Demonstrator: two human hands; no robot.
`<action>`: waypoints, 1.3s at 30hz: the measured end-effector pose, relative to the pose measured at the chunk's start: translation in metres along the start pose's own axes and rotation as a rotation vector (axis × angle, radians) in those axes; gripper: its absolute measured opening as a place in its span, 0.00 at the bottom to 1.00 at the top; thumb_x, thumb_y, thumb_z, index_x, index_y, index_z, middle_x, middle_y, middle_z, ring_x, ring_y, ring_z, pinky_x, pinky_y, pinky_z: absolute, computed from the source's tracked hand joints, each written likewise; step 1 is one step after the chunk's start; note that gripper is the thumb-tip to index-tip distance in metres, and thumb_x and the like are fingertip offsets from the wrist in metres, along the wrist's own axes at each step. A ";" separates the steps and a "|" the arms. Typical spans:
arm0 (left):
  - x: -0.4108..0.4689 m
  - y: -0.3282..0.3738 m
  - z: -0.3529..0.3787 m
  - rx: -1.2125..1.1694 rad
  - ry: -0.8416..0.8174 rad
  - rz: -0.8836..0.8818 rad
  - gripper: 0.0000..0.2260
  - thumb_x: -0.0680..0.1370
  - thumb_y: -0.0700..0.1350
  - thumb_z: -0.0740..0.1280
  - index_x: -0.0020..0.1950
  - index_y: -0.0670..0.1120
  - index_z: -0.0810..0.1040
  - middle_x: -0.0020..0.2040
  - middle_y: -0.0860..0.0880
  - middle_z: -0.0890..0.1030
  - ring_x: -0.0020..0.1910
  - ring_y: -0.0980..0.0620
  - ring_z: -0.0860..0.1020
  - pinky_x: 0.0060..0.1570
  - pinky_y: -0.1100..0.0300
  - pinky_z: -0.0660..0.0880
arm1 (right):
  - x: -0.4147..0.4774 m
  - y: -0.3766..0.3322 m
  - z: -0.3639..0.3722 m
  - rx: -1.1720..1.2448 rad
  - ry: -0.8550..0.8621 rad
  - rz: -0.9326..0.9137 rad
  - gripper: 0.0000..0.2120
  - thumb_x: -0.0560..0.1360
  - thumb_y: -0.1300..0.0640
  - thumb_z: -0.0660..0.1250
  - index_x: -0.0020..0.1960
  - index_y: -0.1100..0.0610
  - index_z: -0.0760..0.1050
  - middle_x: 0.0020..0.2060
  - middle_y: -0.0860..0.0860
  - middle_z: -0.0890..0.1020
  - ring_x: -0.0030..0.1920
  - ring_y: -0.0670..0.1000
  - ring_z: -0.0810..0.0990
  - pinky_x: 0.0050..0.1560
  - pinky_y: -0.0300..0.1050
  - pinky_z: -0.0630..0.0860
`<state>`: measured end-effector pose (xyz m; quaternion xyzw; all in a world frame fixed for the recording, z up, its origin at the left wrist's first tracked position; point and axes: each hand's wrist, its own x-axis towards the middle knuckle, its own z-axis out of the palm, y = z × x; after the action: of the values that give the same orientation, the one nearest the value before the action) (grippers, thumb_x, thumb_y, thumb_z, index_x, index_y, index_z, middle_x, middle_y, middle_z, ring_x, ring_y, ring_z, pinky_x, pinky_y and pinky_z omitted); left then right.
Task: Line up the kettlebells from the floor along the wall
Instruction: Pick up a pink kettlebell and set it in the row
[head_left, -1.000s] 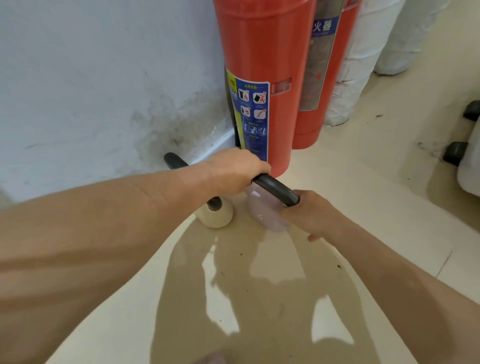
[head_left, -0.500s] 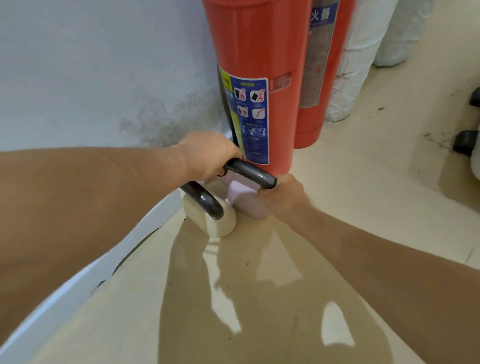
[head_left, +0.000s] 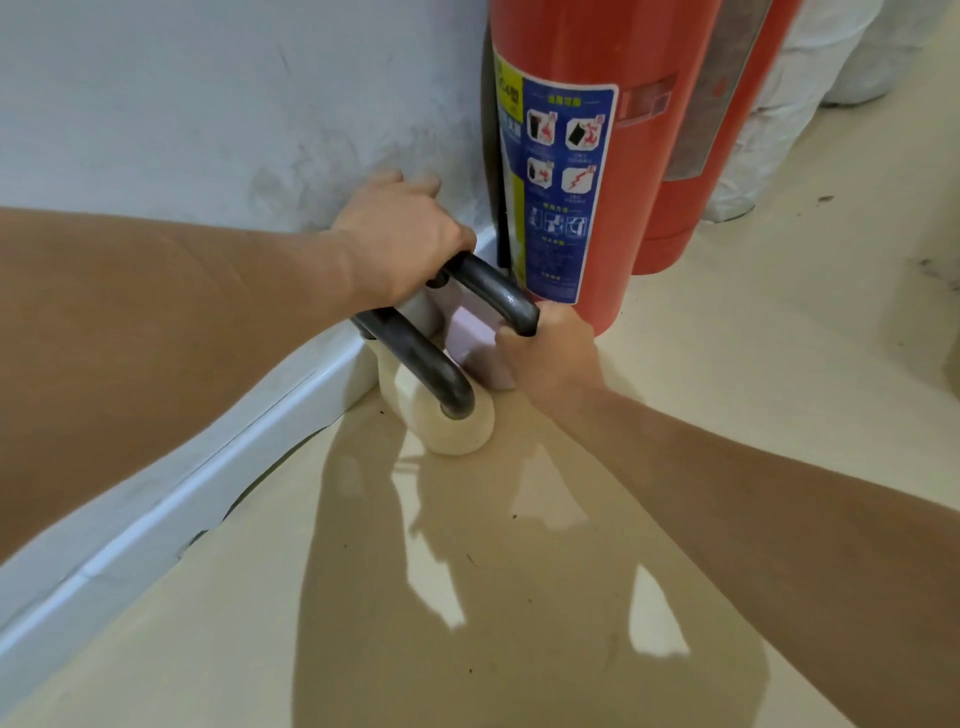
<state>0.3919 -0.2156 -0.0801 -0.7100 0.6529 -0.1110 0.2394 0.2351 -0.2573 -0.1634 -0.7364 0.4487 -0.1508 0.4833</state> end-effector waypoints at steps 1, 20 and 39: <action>0.001 -0.002 0.001 -0.023 -0.014 -0.003 0.04 0.76 0.46 0.66 0.49 0.53 0.77 0.44 0.50 0.83 0.52 0.45 0.71 0.42 0.54 0.62 | 0.002 -0.001 0.000 -0.010 0.001 -0.002 0.08 0.70 0.56 0.66 0.47 0.58 0.78 0.36 0.51 0.79 0.39 0.55 0.79 0.39 0.43 0.70; -0.097 0.051 0.007 -0.463 0.050 -0.161 0.29 0.73 0.68 0.51 0.52 0.46 0.75 0.46 0.44 0.74 0.50 0.42 0.71 0.60 0.45 0.65 | 0.001 -0.015 -0.015 -0.093 -0.224 0.058 0.13 0.73 0.43 0.62 0.49 0.52 0.75 0.35 0.52 0.81 0.28 0.57 0.83 0.21 0.39 0.74; -0.125 0.083 -0.021 -0.901 0.125 -0.403 0.21 0.76 0.42 0.66 0.69 0.44 0.69 0.70 0.40 0.64 0.71 0.43 0.62 0.67 0.54 0.63 | -0.093 -0.033 0.016 -0.002 -0.420 0.038 0.10 0.77 0.58 0.62 0.47 0.49 0.61 0.48 0.52 0.73 0.47 0.52 0.74 0.45 0.44 0.70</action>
<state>0.2939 -0.0995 -0.0833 -0.8470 0.4988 0.0957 -0.1569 0.2111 -0.1691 -0.1233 -0.7436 0.3522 0.0155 0.5682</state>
